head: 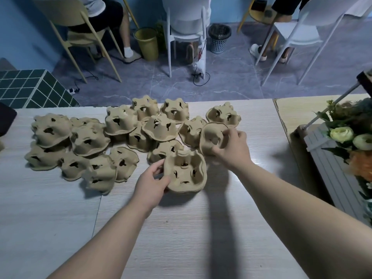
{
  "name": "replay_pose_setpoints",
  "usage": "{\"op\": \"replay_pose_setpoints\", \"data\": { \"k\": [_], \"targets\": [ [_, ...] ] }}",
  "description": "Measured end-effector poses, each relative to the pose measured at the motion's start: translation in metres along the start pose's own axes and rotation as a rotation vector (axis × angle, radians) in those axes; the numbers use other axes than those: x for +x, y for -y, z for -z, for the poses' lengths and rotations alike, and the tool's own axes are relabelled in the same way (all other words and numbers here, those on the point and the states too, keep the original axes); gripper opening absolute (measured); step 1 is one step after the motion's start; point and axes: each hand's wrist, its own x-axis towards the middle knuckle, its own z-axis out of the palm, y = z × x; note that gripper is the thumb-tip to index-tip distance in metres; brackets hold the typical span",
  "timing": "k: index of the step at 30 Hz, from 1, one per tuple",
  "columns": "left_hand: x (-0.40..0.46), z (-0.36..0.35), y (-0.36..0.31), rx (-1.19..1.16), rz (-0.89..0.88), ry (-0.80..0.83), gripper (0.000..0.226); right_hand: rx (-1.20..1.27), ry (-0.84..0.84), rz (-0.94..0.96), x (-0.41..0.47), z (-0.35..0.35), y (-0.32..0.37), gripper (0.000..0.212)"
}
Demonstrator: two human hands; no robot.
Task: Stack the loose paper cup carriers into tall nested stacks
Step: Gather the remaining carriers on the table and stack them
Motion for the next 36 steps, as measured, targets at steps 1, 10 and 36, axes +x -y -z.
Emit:
{"op": "replay_pose_setpoints", "data": {
  "k": [1, 10, 36],
  "targets": [
    [-0.001, 0.000, 0.000, 0.010, -0.001, 0.000, 0.047, 0.017, -0.024, -0.013, -0.005, 0.003, -0.004, 0.053],
    [-0.003, -0.005, 0.005, -0.019, 0.015, 0.022, 0.052, 0.064, -0.069, -0.097, -0.050, 0.017, -0.050, 0.052],
    [-0.019, -0.021, -0.005, -0.043, 0.001, 0.038, 0.056, -0.037, -0.272, -0.175, -0.053, 0.029, -0.046, 0.025]
  ]
}}
